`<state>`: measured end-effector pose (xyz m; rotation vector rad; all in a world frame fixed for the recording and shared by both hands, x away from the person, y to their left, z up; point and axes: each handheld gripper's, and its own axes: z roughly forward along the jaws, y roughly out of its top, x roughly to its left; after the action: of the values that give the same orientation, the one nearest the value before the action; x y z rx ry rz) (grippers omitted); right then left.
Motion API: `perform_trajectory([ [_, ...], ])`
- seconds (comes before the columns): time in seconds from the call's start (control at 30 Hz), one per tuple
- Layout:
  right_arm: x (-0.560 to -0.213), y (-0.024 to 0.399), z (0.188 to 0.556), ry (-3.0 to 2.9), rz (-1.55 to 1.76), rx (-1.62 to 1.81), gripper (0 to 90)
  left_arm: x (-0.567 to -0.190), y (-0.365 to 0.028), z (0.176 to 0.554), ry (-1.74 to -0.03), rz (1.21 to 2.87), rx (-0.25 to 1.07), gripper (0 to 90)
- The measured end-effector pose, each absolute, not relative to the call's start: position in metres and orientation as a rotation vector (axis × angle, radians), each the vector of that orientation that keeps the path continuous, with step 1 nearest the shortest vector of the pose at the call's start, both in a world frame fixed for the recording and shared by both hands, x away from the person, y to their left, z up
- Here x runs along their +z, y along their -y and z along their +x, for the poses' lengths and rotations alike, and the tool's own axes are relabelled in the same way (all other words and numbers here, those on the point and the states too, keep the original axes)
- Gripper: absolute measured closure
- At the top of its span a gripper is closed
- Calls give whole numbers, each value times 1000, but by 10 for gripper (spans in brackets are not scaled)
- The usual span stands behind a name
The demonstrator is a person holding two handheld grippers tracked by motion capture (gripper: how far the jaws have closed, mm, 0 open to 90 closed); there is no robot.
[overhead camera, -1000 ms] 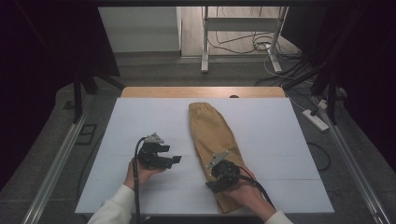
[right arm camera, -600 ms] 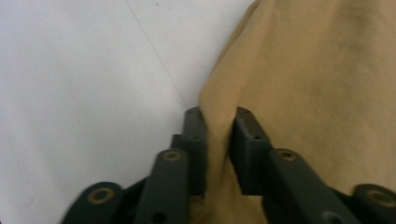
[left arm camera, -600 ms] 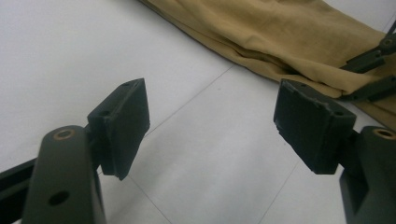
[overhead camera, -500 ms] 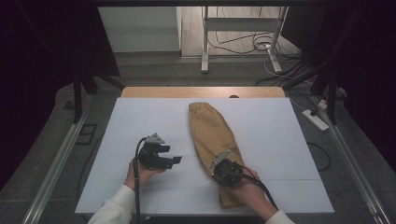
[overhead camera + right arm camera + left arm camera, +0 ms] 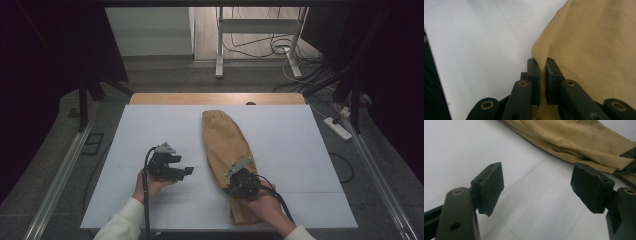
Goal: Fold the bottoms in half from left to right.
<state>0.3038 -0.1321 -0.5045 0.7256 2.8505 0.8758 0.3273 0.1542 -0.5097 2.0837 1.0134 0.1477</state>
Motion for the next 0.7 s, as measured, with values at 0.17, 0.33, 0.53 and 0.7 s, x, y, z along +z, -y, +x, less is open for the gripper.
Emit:
perform_trajectory([
  [0.17,-506,124,300,-2876,718,928,835,-510,-155,328,-1014,2082,149,262],
  [0.33,-508,110,296,-2893,685,977,834,-509,-156,327,-1018,2082,151,261],
  [0.53,-512,91,289,-2916,622,1004,834,-509,-157,327,-1021,2076,154,261],
  [0.7,-514,84,285,-2932,589,996,833,-509,-159,328,-1024,2074,157,261],
])
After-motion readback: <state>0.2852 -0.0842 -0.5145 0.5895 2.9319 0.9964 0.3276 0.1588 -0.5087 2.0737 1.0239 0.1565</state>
